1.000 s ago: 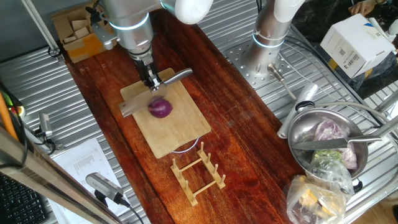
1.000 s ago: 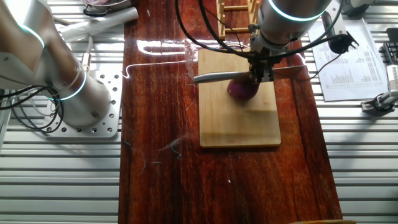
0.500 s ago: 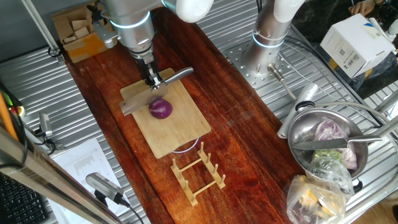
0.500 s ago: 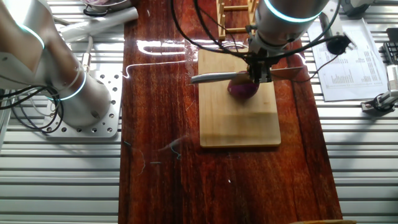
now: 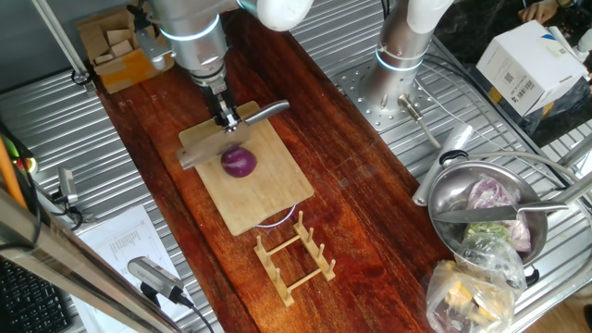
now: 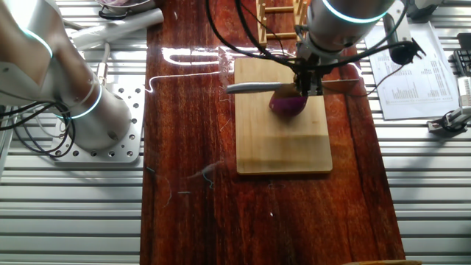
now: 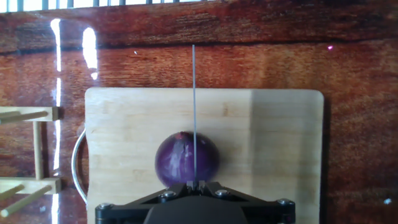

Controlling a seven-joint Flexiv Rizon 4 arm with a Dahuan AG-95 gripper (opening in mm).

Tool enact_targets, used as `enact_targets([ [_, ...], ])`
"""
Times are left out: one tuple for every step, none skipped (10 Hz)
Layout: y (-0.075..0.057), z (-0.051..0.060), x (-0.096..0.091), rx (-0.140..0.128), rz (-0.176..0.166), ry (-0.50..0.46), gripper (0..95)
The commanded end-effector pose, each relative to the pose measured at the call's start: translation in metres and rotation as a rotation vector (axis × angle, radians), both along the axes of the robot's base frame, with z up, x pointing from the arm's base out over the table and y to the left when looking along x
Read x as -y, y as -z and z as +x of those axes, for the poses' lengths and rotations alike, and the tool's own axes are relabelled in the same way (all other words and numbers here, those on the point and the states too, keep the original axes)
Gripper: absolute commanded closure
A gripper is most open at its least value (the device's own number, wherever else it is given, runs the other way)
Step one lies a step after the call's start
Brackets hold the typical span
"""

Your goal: Chop the onions

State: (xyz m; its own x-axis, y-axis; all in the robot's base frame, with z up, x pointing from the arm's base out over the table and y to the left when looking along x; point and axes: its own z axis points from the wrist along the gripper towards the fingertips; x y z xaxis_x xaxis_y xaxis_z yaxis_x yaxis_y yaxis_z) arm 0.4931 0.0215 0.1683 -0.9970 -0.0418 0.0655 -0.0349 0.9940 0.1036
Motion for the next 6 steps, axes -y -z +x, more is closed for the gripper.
enact_targets([
  [-0.004,0.002,-0.004,-0.004,0.004,0.015,95.0],
  [-0.003,0.002,-0.01,-0.001,0.002,0.028,95.0],
  [0.0,0.003,-0.016,0.001,-0.003,0.04,95.0],
  [0.003,0.004,-0.022,0.002,-0.012,0.046,95.0],
  [0.006,0.005,-0.025,0.001,-0.017,0.042,95.0],
  [0.006,0.005,-0.026,0.0,-0.019,0.034,95.0],
])
